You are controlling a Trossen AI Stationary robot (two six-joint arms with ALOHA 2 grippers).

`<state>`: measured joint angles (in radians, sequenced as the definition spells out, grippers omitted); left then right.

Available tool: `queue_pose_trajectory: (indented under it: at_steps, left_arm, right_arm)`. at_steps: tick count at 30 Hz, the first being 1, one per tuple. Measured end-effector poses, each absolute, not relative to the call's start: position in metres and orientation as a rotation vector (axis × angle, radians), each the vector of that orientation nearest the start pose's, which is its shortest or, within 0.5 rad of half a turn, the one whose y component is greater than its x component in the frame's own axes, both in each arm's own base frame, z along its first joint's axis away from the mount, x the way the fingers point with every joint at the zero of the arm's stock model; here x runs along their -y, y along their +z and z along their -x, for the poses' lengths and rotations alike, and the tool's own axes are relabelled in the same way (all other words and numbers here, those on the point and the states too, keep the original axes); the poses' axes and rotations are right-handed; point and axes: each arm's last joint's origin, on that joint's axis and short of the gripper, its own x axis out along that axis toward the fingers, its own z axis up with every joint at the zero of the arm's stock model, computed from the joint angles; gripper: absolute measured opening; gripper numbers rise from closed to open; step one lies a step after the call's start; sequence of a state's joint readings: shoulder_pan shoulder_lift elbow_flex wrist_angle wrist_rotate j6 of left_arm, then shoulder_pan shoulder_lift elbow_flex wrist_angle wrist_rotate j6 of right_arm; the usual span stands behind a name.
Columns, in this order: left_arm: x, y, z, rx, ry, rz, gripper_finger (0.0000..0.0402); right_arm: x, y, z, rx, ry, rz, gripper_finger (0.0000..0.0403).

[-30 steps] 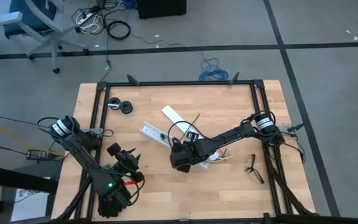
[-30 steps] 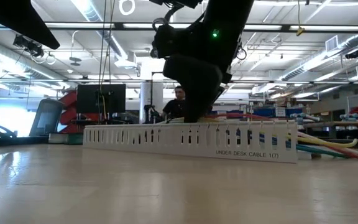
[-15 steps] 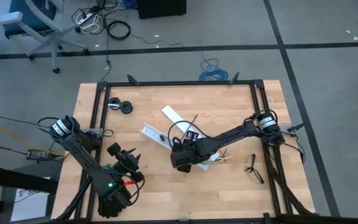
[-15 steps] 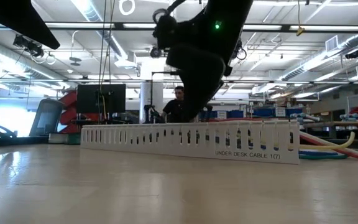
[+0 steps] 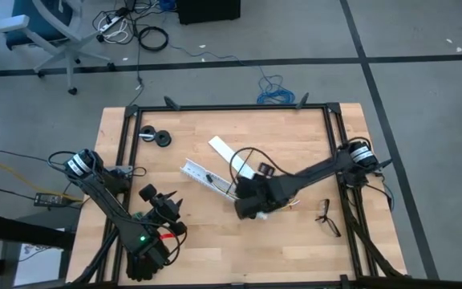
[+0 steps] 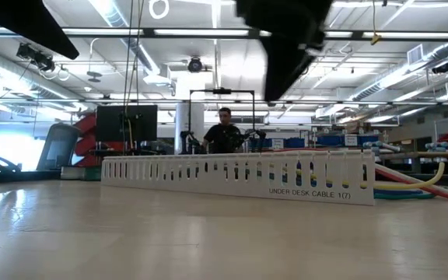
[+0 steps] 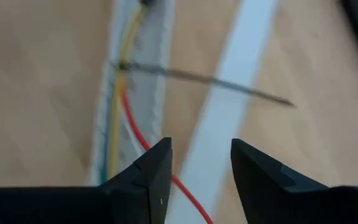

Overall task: Ziptie cables
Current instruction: Put the zip-tied cables into the white cable duct

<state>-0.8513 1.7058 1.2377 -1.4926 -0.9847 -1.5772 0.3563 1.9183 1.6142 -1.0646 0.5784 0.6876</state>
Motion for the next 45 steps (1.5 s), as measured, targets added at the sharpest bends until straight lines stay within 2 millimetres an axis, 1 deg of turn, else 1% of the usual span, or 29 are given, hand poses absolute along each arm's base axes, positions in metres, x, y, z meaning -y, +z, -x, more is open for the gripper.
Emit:
queue_pose_trajectory:
  at_steps: [3,6,10,14,18,21,24,26,28,30,34,37,39,42,45]
  left_arm:
    - [0.188,0.222,-0.198,-0.628,0.779,-0.163,0.0163]
    - [0.186,0.209,-0.199,-0.617,0.759,-0.172,0.0163]
    - [0.18,0.189,-0.203,-0.628,0.746,-0.183,0.0163]
    - [0.177,0.172,-0.214,-0.646,0.691,-0.18,0.0163]
    - [0.179,0.156,-0.234,-0.688,0.526,-0.181,0.0163]
    - [0.178,0.148,-0.249,-0.671,0.388,-0.176,0.0163]
    - [0.169,0.146,-0.262,-0.652,0.307,-0.194,0.0163]
    - [0.16,0.148,-0.273,-0.65,0.276,-0.214,0.0163]
    - [0.148,0.153,-0.281,-0.658,0.238,-0.234,0.0163]
    - [0.136,0.163,-0.29,-0.642,0.188,-0.226,0.0163]
    - [0.107,0.195,-0.299,-0.557,0.118,-0.231,0.0163]
    - [0.081,0.218,-0.3,-0.505,0.111,-0.261,0.0163]
    - [0.062,0.227,-0.3,-0.492,0.117,-0.277,0.0163]
    - [0.034,0.235,-0.299,-0.501,0.095,-0.288,0.0163]
    - [0.011,0.237,-0.301,-0.499,0.06,-0.258,0.0163]
  right_arm:
    - [-0.134,0.245,-0.342,-1.102,-0.656,0.065,0.0133]
    - [-0.157,0.245,-0.323,-1.096,-0.693,0.072,0.0122]
    - [-0.188,0.245,-0.3,-1.06,-0.697,0.054,0.0112]
    - [-0.213,0.242,-0.281,-1.015,-0.703,-0.022,0.0111]
    - [-0.231,0.225,-0.26,-0.989,-0.731,-0.118,0.0111]
    - [-0.24,0.207,-0.246,-1.001,-0.743,-0.197,0.0111]
    - [-0.246,0.192,-0.235,-0.977,-0.748,-0.247,0.0111]
    - [-0.246,0.184,-0.228,-0.956,-0.764,-0.243,0.0111]
    - [-0.242,0.177,-0.223,-0.924,-0.781,-0.227,0.0111]
    - [-0.234,0.172,-0.218,-0.895,-0.804,-0.204,0.011]
    - [-0.207,0.169,-0.209,-0.87,-0.799,-0.201,0.011]
    - [-0.176,0.174,-0.197,-0.812,-0.766,-0.202,0.011]
    - [-0.15,0.178,-0.186,-0.799,-0.751,-0.217,0.011]
    - [-0.11,0.181,-0.173,-0.814,-0.704,-0.267,0.011]
    - [-0.078,0.182,-0.165,-0.796,-0.621,-0.333,0.011]
